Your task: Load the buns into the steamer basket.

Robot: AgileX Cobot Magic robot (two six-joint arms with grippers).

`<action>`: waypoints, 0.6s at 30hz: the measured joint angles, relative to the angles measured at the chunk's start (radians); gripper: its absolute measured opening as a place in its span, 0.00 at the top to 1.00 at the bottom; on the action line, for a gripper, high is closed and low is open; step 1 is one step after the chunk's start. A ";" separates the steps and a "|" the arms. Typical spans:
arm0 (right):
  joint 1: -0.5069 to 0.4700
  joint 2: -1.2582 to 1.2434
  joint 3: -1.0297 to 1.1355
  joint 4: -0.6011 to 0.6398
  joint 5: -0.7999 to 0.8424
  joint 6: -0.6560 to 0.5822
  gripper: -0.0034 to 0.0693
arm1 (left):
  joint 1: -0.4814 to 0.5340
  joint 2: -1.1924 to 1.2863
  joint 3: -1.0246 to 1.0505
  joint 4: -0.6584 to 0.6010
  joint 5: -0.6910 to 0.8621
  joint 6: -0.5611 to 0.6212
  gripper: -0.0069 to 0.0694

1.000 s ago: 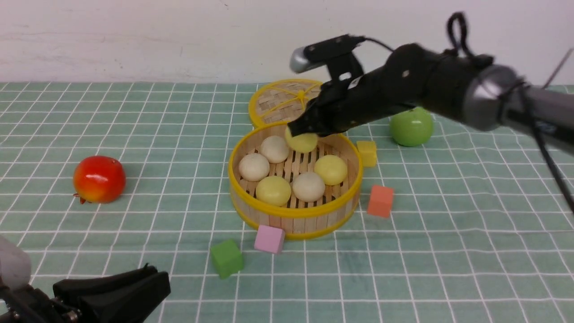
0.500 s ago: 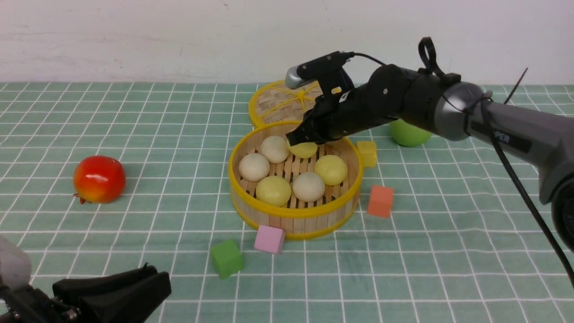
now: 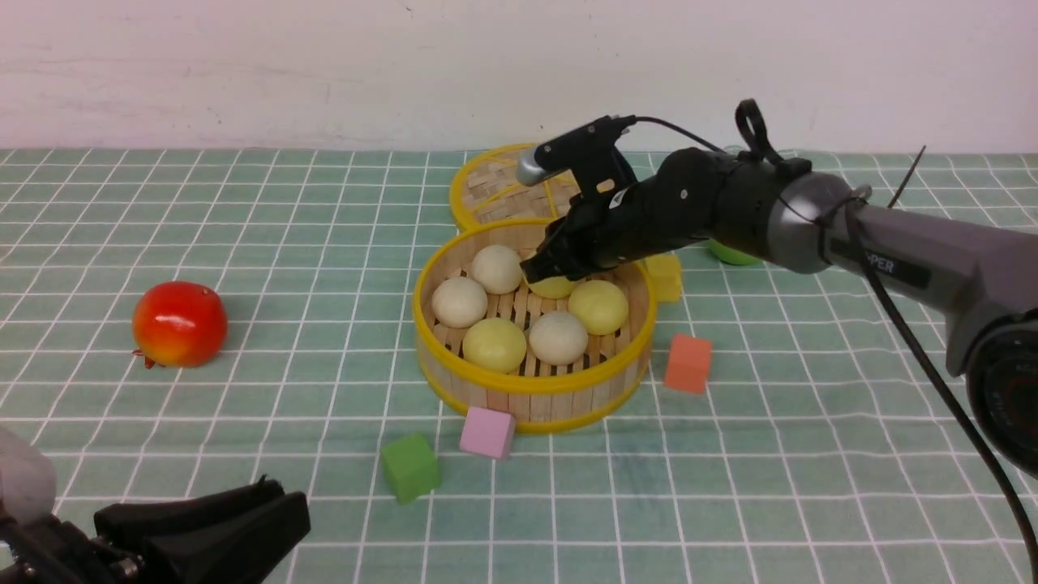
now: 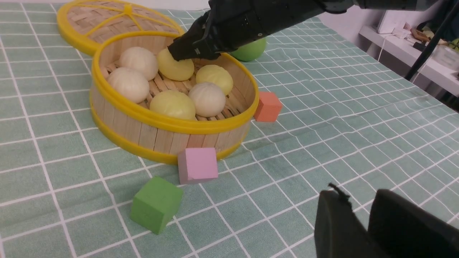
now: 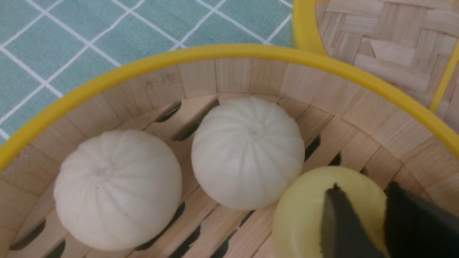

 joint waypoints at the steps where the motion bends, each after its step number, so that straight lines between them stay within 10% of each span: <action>1: 0.000 -0.001 0.000 -0.001 0.001 0.000 0.59 | 0.000 0.000 0.000 0.000 0.000 0.000 0.72; 8: 0.000 -0.176 0.000 -0.081 0.236 0.011 0.17 | 0.000 0.000 0.000 0.000 0.000 0.000 0.71; 14: -0.002 -0.456 0.009 -0.268 0.615 0.247 0.27 | 0.000 0.000 0.000 0.000 0.000 0.000 0.71; 18: -0.005 -0.637 0.092 -0.366 0.811 0.380 0.53 | 0.000 0.000 0.000 0.000 0.000 0.000 0.71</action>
